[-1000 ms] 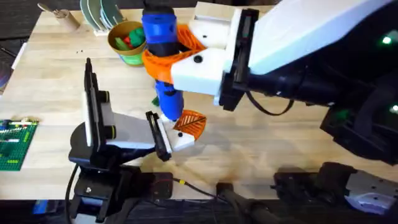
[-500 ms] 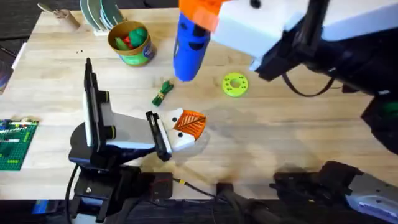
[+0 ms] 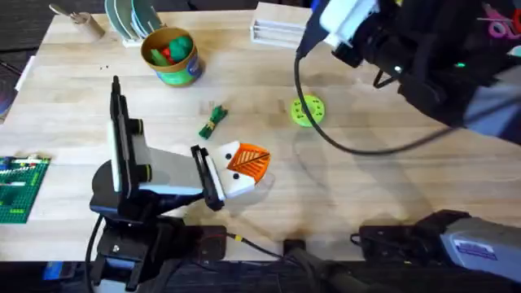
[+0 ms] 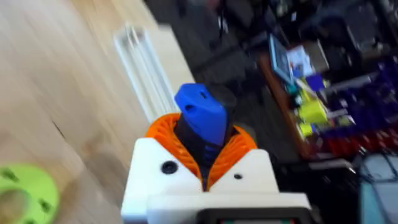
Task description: Pick up the gripper from the table and insert it into the empty holder that is missing its gripper. Then pick up a screw, insert it into the mounting hole, and use the screwdriver to tighten it. Finally, clean up the table by picking up the vegetable and placing it into the bucket.
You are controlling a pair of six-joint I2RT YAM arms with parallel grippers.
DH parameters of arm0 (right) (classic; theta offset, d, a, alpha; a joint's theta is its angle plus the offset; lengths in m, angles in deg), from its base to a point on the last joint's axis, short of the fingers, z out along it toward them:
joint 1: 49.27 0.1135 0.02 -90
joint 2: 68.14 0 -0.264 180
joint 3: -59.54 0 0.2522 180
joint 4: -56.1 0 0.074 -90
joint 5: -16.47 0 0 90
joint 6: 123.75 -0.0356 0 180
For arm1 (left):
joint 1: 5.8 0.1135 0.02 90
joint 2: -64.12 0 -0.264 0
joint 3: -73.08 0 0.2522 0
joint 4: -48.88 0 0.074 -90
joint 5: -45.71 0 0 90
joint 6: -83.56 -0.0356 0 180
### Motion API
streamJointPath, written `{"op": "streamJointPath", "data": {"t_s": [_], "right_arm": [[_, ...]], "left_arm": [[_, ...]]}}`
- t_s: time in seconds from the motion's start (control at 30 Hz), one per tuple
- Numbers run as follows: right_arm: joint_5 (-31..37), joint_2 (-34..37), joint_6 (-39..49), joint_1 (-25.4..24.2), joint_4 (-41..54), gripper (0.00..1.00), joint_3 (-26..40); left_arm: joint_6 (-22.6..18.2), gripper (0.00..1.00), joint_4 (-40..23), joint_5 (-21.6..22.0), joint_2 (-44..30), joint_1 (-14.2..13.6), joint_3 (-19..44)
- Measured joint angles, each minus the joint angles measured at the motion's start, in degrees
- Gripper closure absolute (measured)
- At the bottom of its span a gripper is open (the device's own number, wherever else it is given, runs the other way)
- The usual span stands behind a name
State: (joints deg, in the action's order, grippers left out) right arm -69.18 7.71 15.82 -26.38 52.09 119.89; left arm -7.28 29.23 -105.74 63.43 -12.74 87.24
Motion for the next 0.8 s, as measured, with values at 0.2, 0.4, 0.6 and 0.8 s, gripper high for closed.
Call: {"op": "streamJointPath", "data": {"t_s": [0.2, 0.4, 0.6, 0.8], "right_arm": [[7.0, 10.8, 12.5, -2.6, 1.3, 0.978, 0.0], [11.0, 20.0, 19.6, -2.6, 4.2, 0.978, 0.0], [13.6, 22.6, 22.4, -2.4, 8.1, 0.79, 0.0], [15.1, 21.7, 21.5, -2.3, 10.5, 0.025, 2.5]], "left_arm": [[0.0, 0.995, 0.0, 0.0, 0.0, 0.0, 0.0], [0.0, 0.995, 0.0, 0.0, 0.0, 0.0, 0.0], [0.0, 0.991, 0.0, 0.0, 0.0, 0.0, 0.0], [-0.1, 0.478, 0.0, 0.0, 0.0, 0.0, 0.0]]}}
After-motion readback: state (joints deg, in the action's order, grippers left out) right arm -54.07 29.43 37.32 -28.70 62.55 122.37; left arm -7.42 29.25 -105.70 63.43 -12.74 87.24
